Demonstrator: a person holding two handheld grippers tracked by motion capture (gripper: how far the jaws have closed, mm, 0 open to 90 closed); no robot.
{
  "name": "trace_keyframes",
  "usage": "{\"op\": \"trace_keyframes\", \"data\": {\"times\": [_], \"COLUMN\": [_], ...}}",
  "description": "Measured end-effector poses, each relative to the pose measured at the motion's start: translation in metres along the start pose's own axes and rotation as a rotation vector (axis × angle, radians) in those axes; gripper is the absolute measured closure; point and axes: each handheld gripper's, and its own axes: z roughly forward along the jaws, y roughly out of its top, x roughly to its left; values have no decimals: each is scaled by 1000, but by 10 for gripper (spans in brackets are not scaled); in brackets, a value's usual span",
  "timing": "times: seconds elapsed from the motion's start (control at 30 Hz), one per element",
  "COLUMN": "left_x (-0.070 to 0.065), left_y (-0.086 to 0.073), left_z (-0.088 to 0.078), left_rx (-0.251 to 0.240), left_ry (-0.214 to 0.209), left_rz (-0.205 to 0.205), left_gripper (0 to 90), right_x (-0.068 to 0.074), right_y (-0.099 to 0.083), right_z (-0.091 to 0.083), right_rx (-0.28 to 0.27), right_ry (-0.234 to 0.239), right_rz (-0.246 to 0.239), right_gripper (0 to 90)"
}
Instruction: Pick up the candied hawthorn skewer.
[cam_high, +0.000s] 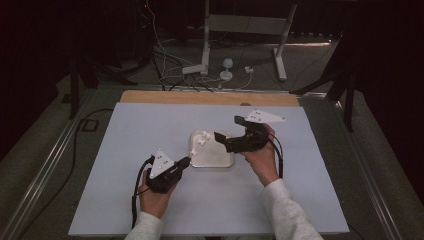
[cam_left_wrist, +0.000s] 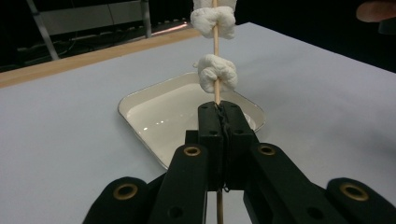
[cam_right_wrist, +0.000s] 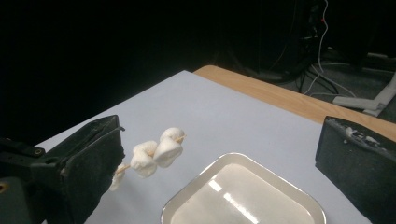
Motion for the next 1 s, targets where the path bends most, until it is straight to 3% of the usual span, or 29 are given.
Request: {"op": "trace_keyframes", "data": {"times": [0.17,0.5,0.77,0.9,1.0], "left_x": [-1,-4,-6,-7,-8], "left_y": [0,-1,-1,-2,-2], "left_z": [1,3,2,2,3], "left_rx": [-1,-7,-25,-25,-25], "left_ry": [0,-7,-17,-19,-25], "left_rz": [8,24,46,57,75], "left_gripper": [897,897,898,898,900], "right_x": [-1,5,5,5,5], "right_y": [1,2,-1,-3,-1], "right_z": [6,18,34,37,34], "right_rx": [26,99,197,226,227], "right_ry": [18,118,146,170,172], "right_rz": [34,106,218,251,250], "right_gripper": [69,399,592,732,770]}}
